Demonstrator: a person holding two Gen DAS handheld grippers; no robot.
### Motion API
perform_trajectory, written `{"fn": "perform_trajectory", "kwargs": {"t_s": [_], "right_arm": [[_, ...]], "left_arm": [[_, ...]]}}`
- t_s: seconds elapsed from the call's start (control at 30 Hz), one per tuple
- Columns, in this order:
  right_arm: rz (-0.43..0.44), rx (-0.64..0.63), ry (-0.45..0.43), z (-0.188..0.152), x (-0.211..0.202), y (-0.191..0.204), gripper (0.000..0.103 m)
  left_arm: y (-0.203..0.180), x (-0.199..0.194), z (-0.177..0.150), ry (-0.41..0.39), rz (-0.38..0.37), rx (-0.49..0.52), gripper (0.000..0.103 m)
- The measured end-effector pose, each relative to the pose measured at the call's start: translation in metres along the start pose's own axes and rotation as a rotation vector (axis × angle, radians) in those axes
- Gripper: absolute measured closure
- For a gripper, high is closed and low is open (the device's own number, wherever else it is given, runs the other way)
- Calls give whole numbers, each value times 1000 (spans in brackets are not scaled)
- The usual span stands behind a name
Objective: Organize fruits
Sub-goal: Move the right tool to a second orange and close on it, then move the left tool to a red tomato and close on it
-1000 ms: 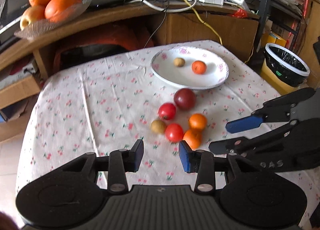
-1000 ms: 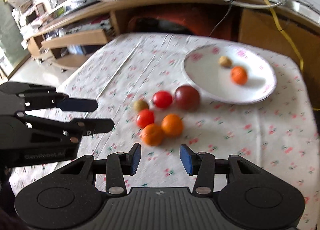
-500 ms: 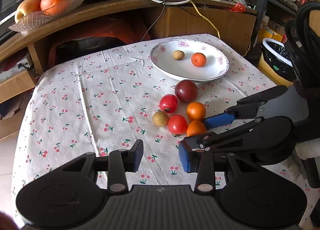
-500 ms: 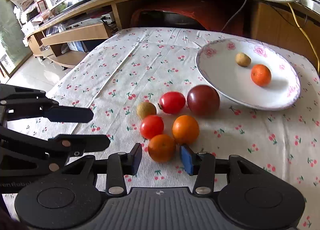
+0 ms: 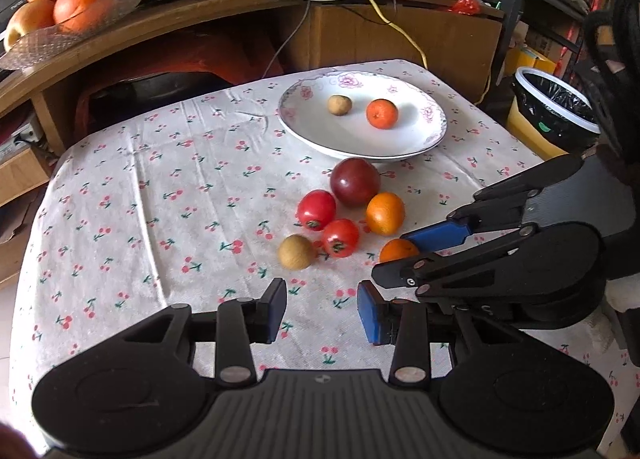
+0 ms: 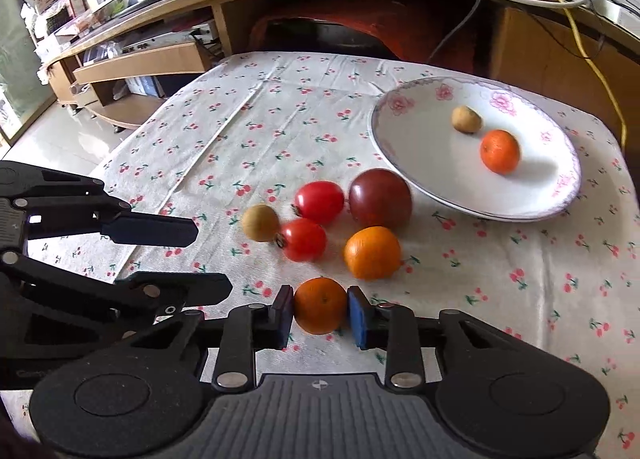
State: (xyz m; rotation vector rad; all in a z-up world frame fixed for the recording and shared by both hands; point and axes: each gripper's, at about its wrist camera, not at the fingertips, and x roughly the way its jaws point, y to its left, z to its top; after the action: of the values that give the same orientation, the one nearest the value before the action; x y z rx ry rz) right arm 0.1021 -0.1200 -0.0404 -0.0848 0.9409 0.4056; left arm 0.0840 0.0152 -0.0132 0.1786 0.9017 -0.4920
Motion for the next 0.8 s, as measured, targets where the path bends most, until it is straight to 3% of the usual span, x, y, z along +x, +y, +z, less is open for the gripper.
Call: {"fn": "perform_trajectory", "kwargs": {"t_s": [0.5, 0.8], "right_arm": [[0, 42, 10, -5, -20, -21, 78], [-4, 57, 25, -6, -21, -29, 77]], "left_arm": [[-10, 14, 14, -20, -25, 18, 56], [-19, 39, 23, -8, -1, 97, 56]]}}
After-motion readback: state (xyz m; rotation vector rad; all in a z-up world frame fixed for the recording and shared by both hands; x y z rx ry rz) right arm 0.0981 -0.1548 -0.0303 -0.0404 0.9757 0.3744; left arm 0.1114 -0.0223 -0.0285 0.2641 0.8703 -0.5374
